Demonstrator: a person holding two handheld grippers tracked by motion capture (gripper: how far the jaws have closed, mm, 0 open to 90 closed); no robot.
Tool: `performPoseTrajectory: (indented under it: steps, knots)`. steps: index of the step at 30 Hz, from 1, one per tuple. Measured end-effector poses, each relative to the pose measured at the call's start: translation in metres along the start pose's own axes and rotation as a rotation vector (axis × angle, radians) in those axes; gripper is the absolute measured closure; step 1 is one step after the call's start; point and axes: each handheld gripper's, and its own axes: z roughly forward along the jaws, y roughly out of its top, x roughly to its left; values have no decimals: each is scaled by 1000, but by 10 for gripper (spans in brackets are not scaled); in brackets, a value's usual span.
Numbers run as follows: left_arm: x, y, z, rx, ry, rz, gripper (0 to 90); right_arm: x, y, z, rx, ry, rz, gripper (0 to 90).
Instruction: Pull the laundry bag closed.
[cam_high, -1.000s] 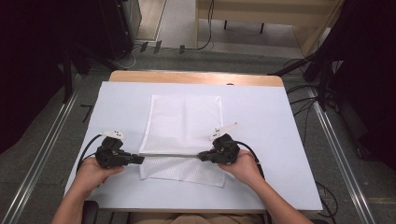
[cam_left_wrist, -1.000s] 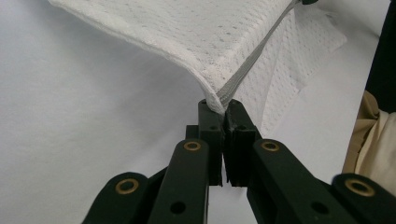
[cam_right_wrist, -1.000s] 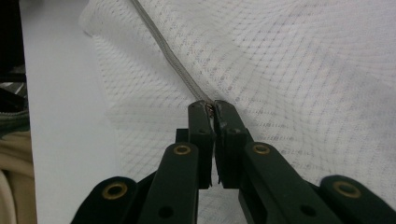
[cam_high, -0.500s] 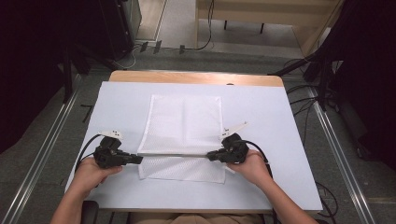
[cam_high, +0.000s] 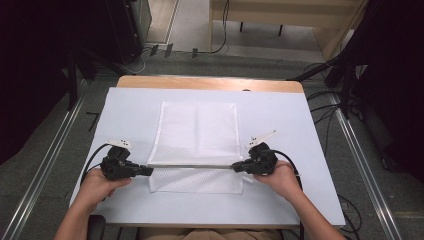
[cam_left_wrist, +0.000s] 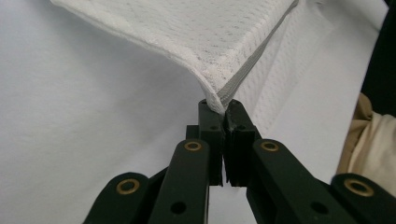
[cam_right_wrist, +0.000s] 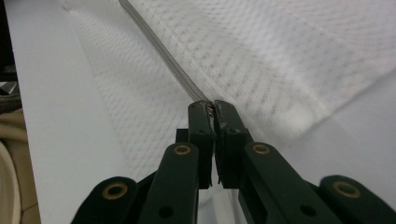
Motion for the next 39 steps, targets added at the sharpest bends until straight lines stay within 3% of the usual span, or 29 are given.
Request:
performPoseTrajectory:
  steps: [4, 8, 14, 17, 21, 28, 39]
  knots:
    - [0, 0, 2, 11, 5, 14, 885, -1, -1, -3, -9, -3, 13, 882]
    - [1, -1, 3, 17, 19, 2, 881, -1, 0, -1, 3, 10, 21, 882]
    - [2, -1, 5, 10, 19, -5, 864, 1, 1, 4, 13, -9, 15, 873]
    - [3, 0, 4, 8, 10, -14, 790, -1, 0, 4, 8, -4, 16, 863]
    - [4, 1, 0, -46, 11, -37, 667, -2, -1, -1, -18, -14, 19, 794]
    - [2, 4, -11, -150, 93, -20, 520, -7, -1, -9, -96, -76, 43, 605]
    - [8, 2, -13, -166, 206, -33, 396, -21, -11, -23, -177, -183, 76, 401]
